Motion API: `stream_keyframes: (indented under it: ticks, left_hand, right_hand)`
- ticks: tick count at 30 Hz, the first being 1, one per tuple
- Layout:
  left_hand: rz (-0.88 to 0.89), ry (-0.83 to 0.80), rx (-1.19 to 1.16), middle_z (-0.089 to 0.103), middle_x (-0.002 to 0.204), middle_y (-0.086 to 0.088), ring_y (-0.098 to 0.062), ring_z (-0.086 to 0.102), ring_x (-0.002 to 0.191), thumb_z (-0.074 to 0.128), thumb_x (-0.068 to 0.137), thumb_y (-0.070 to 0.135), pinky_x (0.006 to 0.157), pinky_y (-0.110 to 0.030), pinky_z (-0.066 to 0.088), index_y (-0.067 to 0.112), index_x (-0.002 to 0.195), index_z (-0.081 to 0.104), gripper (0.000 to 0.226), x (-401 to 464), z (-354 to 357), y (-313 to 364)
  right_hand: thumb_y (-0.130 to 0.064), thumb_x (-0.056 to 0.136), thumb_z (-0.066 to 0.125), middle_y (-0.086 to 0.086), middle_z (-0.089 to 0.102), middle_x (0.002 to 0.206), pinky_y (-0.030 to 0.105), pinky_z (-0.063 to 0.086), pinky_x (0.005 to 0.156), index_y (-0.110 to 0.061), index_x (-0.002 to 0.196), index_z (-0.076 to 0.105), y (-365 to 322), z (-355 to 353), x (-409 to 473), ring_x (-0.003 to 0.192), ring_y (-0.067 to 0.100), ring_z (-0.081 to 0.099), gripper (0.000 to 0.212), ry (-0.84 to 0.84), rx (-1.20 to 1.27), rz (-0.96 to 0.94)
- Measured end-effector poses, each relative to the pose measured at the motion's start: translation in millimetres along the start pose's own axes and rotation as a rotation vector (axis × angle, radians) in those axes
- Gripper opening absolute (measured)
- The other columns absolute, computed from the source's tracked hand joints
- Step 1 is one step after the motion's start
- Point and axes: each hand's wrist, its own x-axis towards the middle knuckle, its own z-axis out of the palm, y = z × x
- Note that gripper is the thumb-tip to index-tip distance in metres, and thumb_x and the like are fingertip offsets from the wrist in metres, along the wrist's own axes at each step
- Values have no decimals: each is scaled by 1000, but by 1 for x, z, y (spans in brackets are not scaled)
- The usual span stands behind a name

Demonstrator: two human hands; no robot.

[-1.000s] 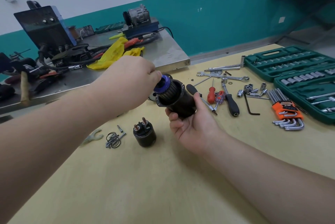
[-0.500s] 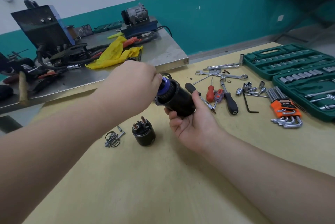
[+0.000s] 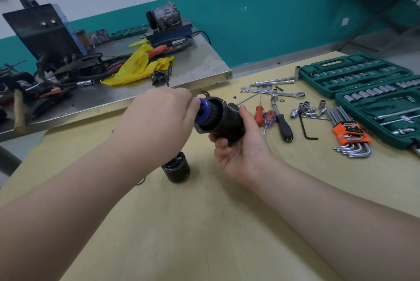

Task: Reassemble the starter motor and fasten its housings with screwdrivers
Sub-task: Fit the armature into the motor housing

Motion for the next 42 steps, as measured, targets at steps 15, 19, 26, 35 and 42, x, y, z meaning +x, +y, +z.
stream_keyframes:
  ticks: [15,19,26,35,42]
  left_hand:
    - [-34,20,-725,59,132,31,11,55,117,94,69,62,90,-23,50,44,145,43,93,-26,67,-20]
    - [20,90,-966,69,123,28,6,64,117,101,58,35,88,-8,47,53,129,56,86,-33,84,-15]
    - [-11,319,-1030,77,105,15,-8,74,100,95,69,32,80,-19,56,41,113,68,53,-49,77,-3]
    - [-165,248,-1163,78,102,16,-3,74,95,96,68,35,78,-7,49,48,109,71,51,-90,103,-14]
    - [-170,271,-1095,77,102,17,-5,73,94,94,65,47,75,-8,48,45,110,70,51,-88,111,-20]
  right_hand:
    - [-70,93,65,7,69,83,18,48,47,-9,108,80,9,6,-7,57,12,56,64,-130,93,98]
    - [-73,94,60,-2,62,64,19,45,37,-13,77,82,17,8,-13,45,10,55,65,-207,-5,285]
    - [-33,83,49,0,49,52,17,20,41,-23,63,64,17,7,-20,36,14,37,27,-332,-755,248]
    - [-25,104,60,4,58,63,19,40,53,-12,79,69,-17,9,-27,55,13,49,30,-199,-998,-946]
    - [-22,101,59,-5,60,69,22,43,58,-14,92,70,1,2,-34,61,13,55,16,-268,-1207,-1321]
